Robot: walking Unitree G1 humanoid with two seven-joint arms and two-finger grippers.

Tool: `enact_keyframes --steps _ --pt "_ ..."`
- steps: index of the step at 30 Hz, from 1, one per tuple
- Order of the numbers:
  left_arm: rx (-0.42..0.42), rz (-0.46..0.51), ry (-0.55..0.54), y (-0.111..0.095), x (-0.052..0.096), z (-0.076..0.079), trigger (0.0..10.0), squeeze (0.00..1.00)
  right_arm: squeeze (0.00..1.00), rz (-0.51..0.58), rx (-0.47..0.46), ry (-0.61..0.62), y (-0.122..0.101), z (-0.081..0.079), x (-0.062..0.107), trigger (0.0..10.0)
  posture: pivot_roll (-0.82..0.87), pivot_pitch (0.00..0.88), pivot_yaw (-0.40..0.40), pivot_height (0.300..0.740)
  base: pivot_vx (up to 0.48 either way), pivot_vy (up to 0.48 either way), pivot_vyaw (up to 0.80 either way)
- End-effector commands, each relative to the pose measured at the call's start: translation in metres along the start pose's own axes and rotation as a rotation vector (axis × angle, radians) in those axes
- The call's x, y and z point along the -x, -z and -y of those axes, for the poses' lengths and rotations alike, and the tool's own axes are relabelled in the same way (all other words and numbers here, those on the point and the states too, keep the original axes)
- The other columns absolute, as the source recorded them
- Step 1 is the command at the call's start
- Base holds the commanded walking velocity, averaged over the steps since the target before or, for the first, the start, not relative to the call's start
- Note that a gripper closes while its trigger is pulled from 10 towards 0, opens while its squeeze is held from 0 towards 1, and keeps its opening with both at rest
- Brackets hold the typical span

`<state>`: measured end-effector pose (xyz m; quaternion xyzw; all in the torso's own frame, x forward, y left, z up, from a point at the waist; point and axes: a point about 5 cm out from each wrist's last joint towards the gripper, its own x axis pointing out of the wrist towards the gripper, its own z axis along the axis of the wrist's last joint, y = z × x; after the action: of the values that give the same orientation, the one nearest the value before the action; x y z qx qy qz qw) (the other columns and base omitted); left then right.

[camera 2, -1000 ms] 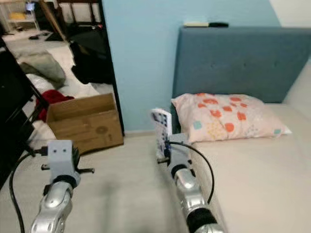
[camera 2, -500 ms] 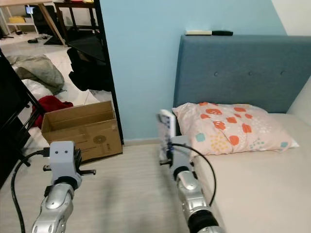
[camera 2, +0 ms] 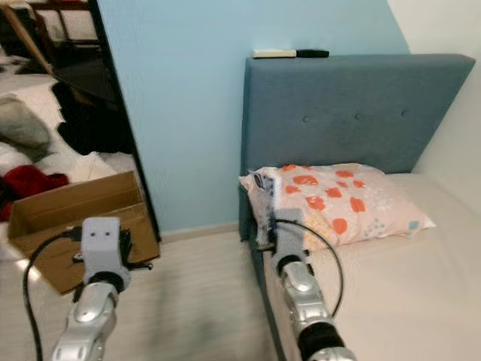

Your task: Clean up the room

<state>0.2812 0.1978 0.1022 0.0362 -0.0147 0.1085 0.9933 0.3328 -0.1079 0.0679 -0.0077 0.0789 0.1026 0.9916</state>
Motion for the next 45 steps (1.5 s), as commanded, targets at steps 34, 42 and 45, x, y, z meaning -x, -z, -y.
enact_keyframes --steps 34,42,45 --pt "-0.016 -0.021 0.018 0.0072 0.0040 0.0057 10.0 0.00 0.00 0.018 0.006 0.013 -0.0050 0.0069 -0.0007 10.0 -0.02 0.077 -0.040 0.740 0.157 0.000 0.00" --pt "-0.017 -0.020 0.021 0.0071 0.0037 0.0059 10.0 0.00 0.00 0.021 0.005 0.018 -0.0054 0.0080 -0.0008 10.0 -0.02 0.076 -0.037 0.740 0.000 0.000 -0.70" --pt "-0.020 -0.017 0.022 0.0066 0.0033 0.0061 10.0 0.00 0.00 0.021 0.006 0.021 -0.0057 0.0092 -0.0008 10.0 -0.03 0.076 -0.038 0.740 0.000 0.000 -0.80"
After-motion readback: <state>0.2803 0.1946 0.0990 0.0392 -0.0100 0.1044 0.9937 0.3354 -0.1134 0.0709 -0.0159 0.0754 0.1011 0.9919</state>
